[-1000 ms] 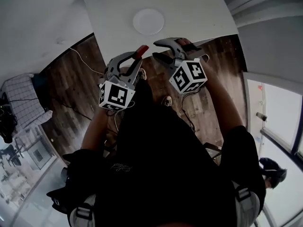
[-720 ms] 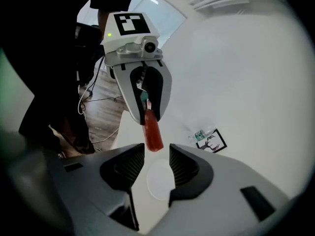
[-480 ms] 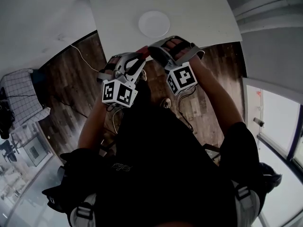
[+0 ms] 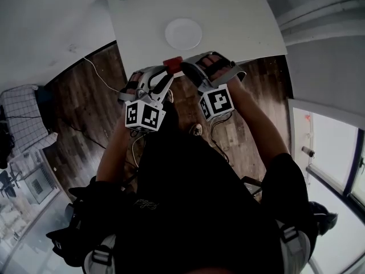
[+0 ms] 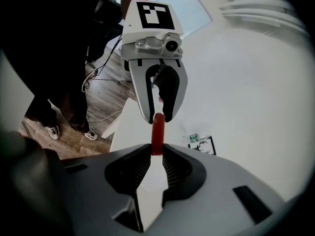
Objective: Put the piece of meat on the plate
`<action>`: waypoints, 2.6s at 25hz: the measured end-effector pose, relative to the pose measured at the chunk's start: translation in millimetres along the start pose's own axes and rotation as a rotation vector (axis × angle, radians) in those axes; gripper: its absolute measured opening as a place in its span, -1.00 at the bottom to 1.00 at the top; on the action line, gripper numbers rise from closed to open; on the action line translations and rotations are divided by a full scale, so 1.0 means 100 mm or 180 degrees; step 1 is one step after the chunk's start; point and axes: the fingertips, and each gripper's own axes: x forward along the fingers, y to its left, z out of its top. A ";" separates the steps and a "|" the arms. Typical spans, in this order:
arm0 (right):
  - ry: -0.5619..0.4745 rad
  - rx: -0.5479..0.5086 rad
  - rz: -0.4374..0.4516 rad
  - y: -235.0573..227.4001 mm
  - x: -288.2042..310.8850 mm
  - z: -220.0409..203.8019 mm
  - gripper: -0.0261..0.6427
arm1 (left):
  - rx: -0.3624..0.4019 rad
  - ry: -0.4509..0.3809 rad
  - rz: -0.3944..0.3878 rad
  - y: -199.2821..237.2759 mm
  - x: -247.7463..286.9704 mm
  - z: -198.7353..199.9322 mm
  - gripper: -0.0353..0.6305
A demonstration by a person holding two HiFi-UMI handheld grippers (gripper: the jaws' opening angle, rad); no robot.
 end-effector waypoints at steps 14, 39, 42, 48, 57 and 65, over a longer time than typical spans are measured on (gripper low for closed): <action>0.0956 0.0536 -0.0284 0.05 0.15 -0.70 -0.67 | -0.2311 0.0279 0.0888 0.29 0.06 -0.62 -0.89; 0.2048 0.0383 0.0189 0.30 1.29 -1.31 -0.67 | -0.3178 0.0500 0.0805 -0.04 0.01 -1.23 -0.89; 0.2096 0.0346 0.0220 0.31 1.36 -1.34 -0.67 | -0.3174 0.0514 0.0827 -0.03 -0.02 -1.28 -0.89; 0.2190 0.0237 0.0148 0.26 1.44 -1.42 -0.67 | -0.3234 0.0560 0.0776 -0.13 -0.03 -1.33 -0.89; 0.2179 0.0246 0.0166 0.23 1.58 -1.55 -0.66 | -0.3276 0.0544 0.0710 -0.15 0.07 -1.31 -0.89; 0.2166 0.0144 0.0132 0.18 1.67 -1.60 -0.65 | -0.3338 0.0546 0.0700 -0.18 0.10 -1.30 -0.89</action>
